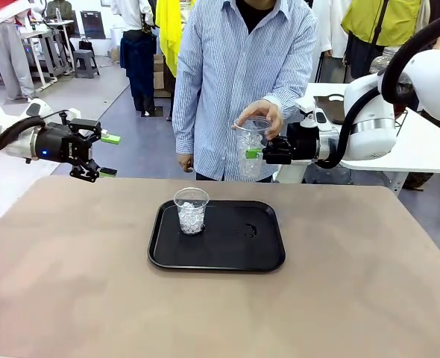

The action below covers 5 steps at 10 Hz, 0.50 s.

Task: Pour the drink into the iced cup.
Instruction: Open the gripper to release the iced cup you were holding.

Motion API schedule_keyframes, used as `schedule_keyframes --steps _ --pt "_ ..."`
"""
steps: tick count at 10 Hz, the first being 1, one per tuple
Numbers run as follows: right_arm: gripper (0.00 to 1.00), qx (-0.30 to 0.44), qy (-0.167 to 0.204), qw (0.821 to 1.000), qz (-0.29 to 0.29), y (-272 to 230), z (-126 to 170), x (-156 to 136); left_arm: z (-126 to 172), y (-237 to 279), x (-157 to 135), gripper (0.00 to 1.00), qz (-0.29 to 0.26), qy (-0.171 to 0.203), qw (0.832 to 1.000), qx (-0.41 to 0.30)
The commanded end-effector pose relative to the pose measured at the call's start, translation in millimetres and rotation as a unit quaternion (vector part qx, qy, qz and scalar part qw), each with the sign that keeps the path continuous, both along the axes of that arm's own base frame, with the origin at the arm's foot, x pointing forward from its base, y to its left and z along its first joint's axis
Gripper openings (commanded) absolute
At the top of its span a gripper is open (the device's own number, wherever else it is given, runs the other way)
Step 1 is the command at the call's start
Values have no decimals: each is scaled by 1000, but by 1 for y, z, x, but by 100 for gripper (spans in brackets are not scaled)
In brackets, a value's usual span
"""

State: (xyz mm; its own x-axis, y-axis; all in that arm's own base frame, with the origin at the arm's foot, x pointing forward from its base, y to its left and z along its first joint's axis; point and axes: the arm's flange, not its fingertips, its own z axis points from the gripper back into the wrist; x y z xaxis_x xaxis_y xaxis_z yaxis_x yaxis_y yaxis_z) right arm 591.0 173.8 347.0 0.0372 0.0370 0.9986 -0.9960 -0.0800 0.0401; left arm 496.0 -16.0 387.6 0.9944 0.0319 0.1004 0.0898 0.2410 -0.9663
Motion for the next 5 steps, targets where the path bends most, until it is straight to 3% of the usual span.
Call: schedule_keyframes --steps 1,5 --pt "65 12 -4 1000 -4 2 5 -2 1 0 0 100 5 -1 1000 -5" --pt "65 12 -4 1000 -4 2 5 -2 1 0 0 100 5 -1 1000 -5"
